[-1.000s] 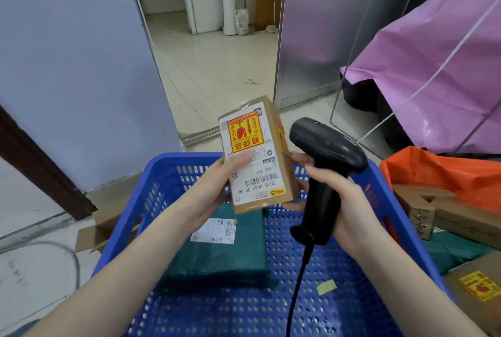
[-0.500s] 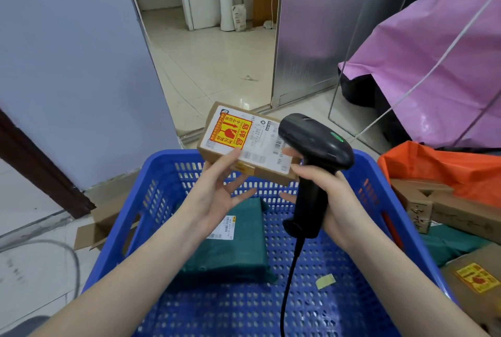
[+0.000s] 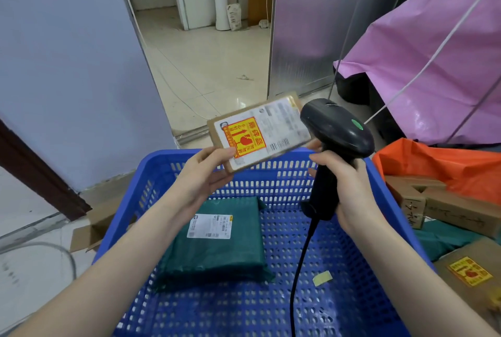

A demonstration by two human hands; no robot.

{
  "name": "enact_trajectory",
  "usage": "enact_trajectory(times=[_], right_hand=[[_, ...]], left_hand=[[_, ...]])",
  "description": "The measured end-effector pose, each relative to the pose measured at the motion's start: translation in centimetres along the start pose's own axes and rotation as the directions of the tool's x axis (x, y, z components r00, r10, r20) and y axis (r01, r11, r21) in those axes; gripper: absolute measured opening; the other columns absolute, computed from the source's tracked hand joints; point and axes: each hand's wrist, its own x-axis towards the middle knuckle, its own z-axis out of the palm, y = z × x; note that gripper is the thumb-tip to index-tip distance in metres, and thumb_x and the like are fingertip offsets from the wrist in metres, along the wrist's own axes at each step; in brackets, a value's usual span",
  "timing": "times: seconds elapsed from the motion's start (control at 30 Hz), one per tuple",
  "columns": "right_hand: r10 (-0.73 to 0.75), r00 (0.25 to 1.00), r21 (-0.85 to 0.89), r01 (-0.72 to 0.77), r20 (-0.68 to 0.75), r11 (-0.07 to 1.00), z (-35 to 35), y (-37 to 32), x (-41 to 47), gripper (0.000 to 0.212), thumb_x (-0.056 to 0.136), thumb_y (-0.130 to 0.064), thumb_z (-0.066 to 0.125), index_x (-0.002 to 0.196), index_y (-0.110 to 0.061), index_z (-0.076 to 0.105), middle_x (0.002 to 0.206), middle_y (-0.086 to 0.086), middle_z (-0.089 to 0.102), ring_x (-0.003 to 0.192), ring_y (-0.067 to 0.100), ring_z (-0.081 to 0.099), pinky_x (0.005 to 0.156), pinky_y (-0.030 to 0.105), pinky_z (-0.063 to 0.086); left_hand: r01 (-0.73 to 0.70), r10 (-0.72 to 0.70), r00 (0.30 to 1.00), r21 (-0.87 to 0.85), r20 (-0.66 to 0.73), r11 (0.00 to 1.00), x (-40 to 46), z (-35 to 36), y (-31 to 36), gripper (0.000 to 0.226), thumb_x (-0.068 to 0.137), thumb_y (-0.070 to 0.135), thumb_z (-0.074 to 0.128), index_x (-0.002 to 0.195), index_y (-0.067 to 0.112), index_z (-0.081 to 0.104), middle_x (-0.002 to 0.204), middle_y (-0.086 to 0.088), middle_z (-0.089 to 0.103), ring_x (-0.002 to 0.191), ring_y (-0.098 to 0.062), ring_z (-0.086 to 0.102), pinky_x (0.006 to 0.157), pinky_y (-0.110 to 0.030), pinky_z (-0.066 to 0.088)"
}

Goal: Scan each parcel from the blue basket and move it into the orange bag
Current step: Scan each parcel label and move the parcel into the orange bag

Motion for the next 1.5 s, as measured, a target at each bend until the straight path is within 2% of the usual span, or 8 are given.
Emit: enact_trajectory(times=[0.2, 0.63, 0.8, 0.9, 1.07, 1.13, 1.37, 1.5], right_hand=[[-0.009, 0.982, -0.122, 0.033, 0.187, 0.992, 0.6, 0.9, -0.6, 0.029, 0.082, -0.009, 0.058, 0.054, -0.011, 0.053, 0.053, 0.020, 0.047, 0.042, 0.023, 0.039, 0.055, 0.034, 0.038], [0.039, 0.974, -0.339, 0.040, 0.223, 0.940, 0.6, 1.3, -0.7, 0.038, 0.078, -0.014, 0.056, 0.043, -0.004, 0.046, 0.038, 0.010, 0.042, 0.037, 0.016, 0.038, 0.059, 0.033, 0.043], [0.025, 0.977, -0.175, 0.013, 0.211, 0.984, 0.5, 1.0, -0.6, 0.024, 0.081, -0.007, 0.057, 0.059, 0.003, 0.050, 0.044, 0.012, 0.044, 0.039, 0.022, 0.035, 0.051, 0.029, 0.038], [0.008, 0.976, -0.148, 0.025, 0.220, 0.989, 0.2, 0.6, -0.5, 0.034, 0.085, -0.005, 0.056, 0.052, -0.002, 0.047, 0.043, 0.011, 0.044, 0.040, 0.023, 0.036, 0.052, 0.031, 0.037], [-0.013, 0.992, -0.069, 0.022, 0.127, 0.997, -1.9, 0.3, -0.6, 0.018, 0.089, -0.007, 0.057, 0.074, 0.003, 0.057, 0.051, 0.009, 0.053, 0.040, 0.022, 0.041, 0.047, 0.028, 0.039], [-0.020, 0.998, 0.010, 0.020, 0.063, 1.000, -3.3, 0.0, -0.4, 0.008, 0.089, -0.006, 0.058, 0.081, -0.006, 0.060, 0.056, 0.011, 0.053, 0.040, 0.023, 0.042, 0.046, 0.028, 0.038], [-0.009, 0.987, 0.228, 0.047, -0.163, 0.972, -9.7, -2.3, -0.3, 0.012, 0.086, -0.008, 0.058, 0.074, -0.009, 0.055, 0.054, 0.009, 0.050, 0.037, 0.020, 0.037, 0.044, 0.026, 0.031], [-0.044, 0.961, 0.226, 0.109, -0.274, 0.968, -14.8, -4.1, -0.9, 0.020, 0.084, -0.008, 0.056, 0.064, -0.008, 0.051, 0.050, 0.010, 0.046, 0.033, 0.019, 0.033, 0.043, 0.025, 0.027]], left_hand=[[-0.014, 0.005, 0.996, -0.099, -0.087, 0.995, 0.2, -0.1, 0.0, 0.044, 0.085, 0.024, 0.066, 0.126, 0.012, 0.056, 0.095, 0.003, 0.076, 0.085, -0.013, 0.071, 0.078, -0.024, 0.053], [-0.066, 0.055, 0.993, -0.105, -0.100, 0.992, 0.2, 0.0, 0.2, 0.047, 0.084, 0.021, 0.067, 0.129, 0.014, 0.053, 0.097, 0.001, 0.076, 0.088, -0.012, 0.072, 0.083, -0.026, 0.054], [-0.073, 0.063, 0.992, -0.090, -0.114, 0.993, 0.4, -0.1, 0.2, 0.047, 0.084, 0.022, 0.068, 0.129, 0.014, 0.054, 0.100, 0.001, 0.075, 0.090, -0.013, 0.072, 0.084, -0.026, 0.054], [-0.071, 0.065, 0.992, -0.057, -0.110, 0.996, 0.4, -0.2, 0.2, 0.046, 0.085, 0.024, 0.068, 0.128, 0.015, 0.054, 0.099, 0.002, 0.075, 0.090, -0.013, 0.072, 0.080, -0.024, 0.056], [-0.068, 0.075, 0.990, 0.060, -0.117, 0.996, -0.5, -0.6, -0.4, 0.061, 0.075, 0.031, 0.072, 0.130, 0.014, 0.052, 0.106, 0.002, 0.074, 0.094, -0.014, 0.071, 0.088, -0.030, 0.053], [-0.055, 0.067, 0.991, 0.100, -0.114, 0.993, -1.0, -0.4, -0.9, 0.059, 0.076, 0.032, 0.071, 0.129, 0.013, 0.053, 0.109, -0.001, 0.073, 0.094, -0.016, 0.070, 0.087, -0.031, 0.054], [0.003, -0.002, 1.000, 0.062, -0.007, 0.998, -1.4, 7.2, -3.0, 0.040, 0.084, 0.025, 0.067, 0.121, 0.014, 0.056, 0.105, -0.003, 0.074, 0.090, -0.018, 0.072, 0.081, -0.026, 0.057], [0.022, -0.030, 0.992, 0.064, 0.121, 0.998, -1.1, 14.6, -3.6, 0.051, 0.077, 0.030, 0.071, 0.122, 0.015, 0.054, 0.098, 0.001, 0.076, 0.092, -0.016, 0.072, 0.084, -0.025, 0.057]])
